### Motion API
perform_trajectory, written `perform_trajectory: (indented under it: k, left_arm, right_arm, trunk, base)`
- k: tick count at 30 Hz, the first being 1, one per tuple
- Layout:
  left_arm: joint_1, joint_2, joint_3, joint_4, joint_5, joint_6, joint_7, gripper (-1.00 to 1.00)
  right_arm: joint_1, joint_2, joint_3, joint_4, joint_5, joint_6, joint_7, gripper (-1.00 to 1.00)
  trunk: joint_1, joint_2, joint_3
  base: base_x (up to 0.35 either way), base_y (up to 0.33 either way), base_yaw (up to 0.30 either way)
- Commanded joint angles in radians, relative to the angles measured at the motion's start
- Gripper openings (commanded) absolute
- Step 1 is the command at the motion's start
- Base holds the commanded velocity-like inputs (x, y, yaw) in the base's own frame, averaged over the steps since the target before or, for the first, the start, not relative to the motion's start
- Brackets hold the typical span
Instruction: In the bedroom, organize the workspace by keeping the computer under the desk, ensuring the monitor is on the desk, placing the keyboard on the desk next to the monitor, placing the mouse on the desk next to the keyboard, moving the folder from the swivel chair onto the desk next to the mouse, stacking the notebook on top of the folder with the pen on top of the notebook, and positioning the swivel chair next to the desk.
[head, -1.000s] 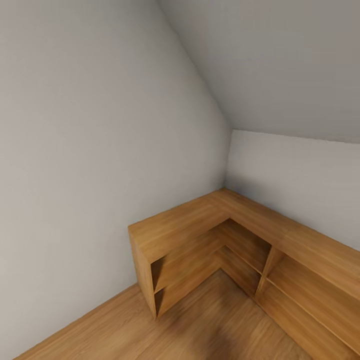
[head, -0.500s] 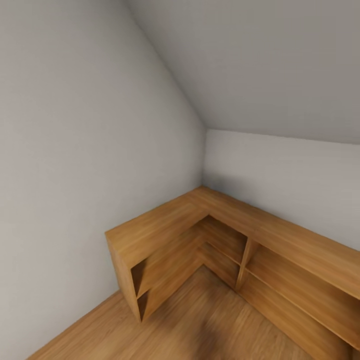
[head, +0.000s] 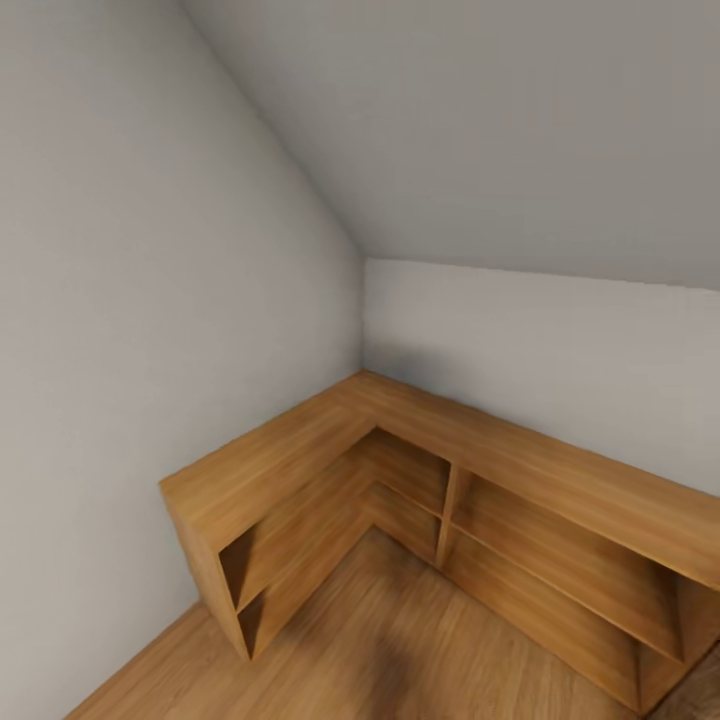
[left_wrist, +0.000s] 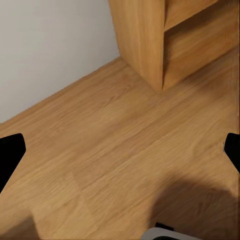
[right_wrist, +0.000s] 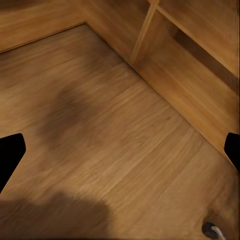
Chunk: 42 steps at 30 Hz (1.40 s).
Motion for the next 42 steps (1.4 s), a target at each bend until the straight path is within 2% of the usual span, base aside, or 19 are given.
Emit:
perform_trajectory:
  k: [1,22,32,42]
  left_arm:
    - [0.0,0.0,-0.009,-0.002,0.007,-0.001,0.005,1.0]
    - [0.0,0.003,-0.009,-0.002,0.007,-0.002,0.007,1.0]
    - [0.0,0.003,-0.007,-0.002,0.008,-0.002,0.007,1.0]
    - [0.0,0.003,-0.007,-0.002,0.008,-0.002,0.007,1.0]
  right_arm:
    - [-0.001,0.0,0.003,0.002,0.007,-0.001,-0.01,1.0]
    - [-0.001,0.001,0.005,0.002,0.007,-0.001,-0.01,1.0]
    - [-0.001,0.001,0.005,0.002,0.007,0.003,-0.01,1.0]
    - [-0.001,-0.001,0.006,0.002,0.007,0.022,-0.01,1.0]
  trunk:
    - [0.001,-0.002,-0.002]
    - [0.001,-0.002,-0.002]
    - [0.001,-0.002,-0.002]
    - [0.001,-0.002,-0.002]
  base:
    - [0.0,0.0,-0.296]
    - [0.002,0.0,-0.296]
    - [0.233,0.048,-0.297]
    - [0.043,0.008,-0.297]
